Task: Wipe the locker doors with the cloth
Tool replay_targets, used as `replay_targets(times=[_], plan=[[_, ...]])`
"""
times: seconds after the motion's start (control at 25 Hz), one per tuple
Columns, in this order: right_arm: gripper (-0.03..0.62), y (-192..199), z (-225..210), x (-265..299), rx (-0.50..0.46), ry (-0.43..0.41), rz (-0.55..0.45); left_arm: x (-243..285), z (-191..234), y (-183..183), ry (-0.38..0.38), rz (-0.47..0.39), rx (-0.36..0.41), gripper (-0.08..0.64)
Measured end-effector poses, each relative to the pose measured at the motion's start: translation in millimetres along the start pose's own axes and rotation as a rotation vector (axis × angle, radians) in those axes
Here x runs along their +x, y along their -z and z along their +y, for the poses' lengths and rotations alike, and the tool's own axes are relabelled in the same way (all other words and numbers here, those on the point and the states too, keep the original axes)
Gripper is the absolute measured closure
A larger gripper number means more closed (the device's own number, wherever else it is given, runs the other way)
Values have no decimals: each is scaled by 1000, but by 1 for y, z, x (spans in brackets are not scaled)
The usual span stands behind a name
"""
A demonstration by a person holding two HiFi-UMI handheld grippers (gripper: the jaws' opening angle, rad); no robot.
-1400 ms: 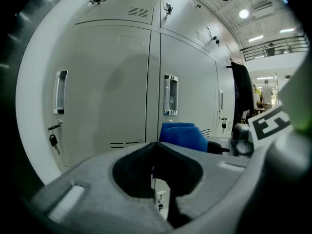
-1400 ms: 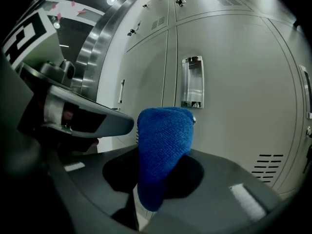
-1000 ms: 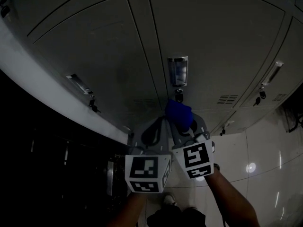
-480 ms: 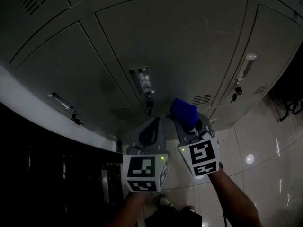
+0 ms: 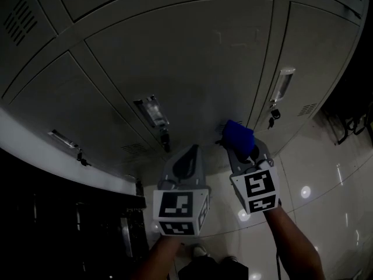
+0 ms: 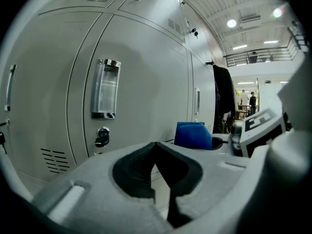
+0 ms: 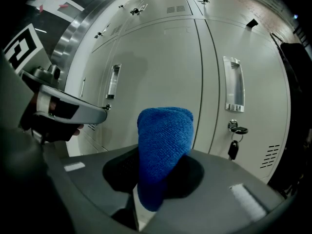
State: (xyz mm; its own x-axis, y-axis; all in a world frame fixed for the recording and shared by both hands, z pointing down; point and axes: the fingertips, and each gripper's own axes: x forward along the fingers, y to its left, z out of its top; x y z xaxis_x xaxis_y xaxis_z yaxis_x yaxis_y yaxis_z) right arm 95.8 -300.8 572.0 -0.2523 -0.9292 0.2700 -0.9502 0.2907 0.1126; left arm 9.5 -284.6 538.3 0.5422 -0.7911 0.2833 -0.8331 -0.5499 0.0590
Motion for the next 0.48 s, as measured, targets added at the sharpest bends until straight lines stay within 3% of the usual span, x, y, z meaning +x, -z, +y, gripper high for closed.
replay_targets(times=[0.2, 0.48], plan=[[510, 5, -24, -3, 2, 41, 17, 7, -7, 0, 13, 3, 4, 565], [510, 1, -23, -7, 2, 33, 16, 7, -11, 0, 16, 4, 4, 565]])
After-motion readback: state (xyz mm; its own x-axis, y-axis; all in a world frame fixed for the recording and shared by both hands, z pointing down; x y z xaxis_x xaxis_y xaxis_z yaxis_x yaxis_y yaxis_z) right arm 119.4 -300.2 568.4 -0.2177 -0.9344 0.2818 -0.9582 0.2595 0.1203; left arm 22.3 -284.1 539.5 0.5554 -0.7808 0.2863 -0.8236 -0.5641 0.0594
